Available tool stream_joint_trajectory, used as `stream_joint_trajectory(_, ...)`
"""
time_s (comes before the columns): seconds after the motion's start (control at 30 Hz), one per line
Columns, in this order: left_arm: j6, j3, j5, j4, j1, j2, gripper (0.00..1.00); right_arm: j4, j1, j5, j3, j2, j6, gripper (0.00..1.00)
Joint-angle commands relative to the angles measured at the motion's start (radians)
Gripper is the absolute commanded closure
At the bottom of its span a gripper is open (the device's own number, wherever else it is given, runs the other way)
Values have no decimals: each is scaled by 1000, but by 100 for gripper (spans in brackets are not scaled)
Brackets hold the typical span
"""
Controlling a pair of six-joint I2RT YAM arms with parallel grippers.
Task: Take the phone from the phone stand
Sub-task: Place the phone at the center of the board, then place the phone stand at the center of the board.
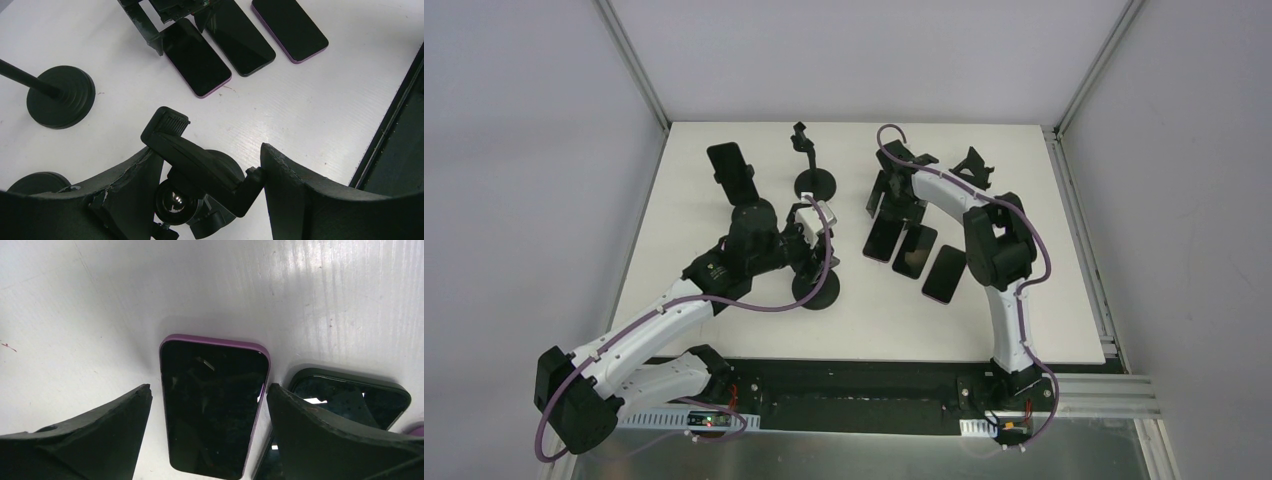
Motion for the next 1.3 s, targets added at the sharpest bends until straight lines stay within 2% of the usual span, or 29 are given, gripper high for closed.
stream_joint_trajectory(0.0, 16, 43, 34, -12, 8, 26, 100, -2, -1, 1, -10, -147, -31, 11)
stream_joint_trajectory(0.27, 33, 261, 80, -12, 51, 161, 100, 29, -23, -3, -130, -514, -47, 11)
stream_joint_trajectory(0.7, 95, 760, 154, -1, 132, 601, 100, 37, -24, 22, -587, -1086, -19, 12)
stream_joint_trajectory(0.93, 80, 987, 195, 50, 175, 822, 100, -12, -24, 78, -723, -1244, 14, 12)
stream_joint_trajectory(1.27, 74, 1244, 174, 113, 196, 1053, 100, -52, -23, 79, -797, -1336, 64, 12)
